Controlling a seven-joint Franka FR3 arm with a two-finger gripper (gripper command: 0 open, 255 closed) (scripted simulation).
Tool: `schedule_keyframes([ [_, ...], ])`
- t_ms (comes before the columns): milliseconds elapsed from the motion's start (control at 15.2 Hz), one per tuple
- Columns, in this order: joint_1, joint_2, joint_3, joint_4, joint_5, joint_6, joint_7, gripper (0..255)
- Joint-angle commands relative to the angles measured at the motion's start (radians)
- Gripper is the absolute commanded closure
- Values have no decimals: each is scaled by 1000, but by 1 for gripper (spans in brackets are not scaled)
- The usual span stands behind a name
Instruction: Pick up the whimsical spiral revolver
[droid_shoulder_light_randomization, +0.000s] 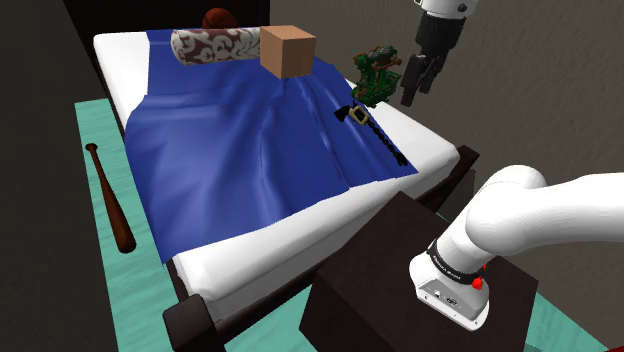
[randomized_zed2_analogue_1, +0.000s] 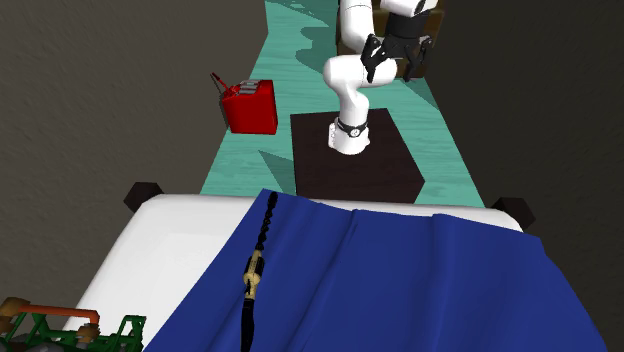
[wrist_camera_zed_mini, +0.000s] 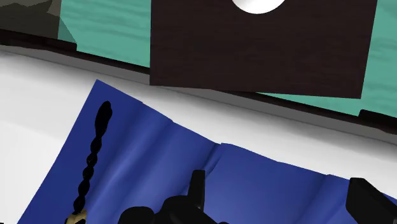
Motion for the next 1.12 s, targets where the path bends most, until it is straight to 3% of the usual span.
schedule_keyframes([
  [0, 0, 0, 0, 0, 0, 0, 0, 0],
  [528, -55, 87, -153, -111, -51, 260, -91, 0],
  [1056, -88, 269, -313, -138, -54, 523, -197, 0],
])
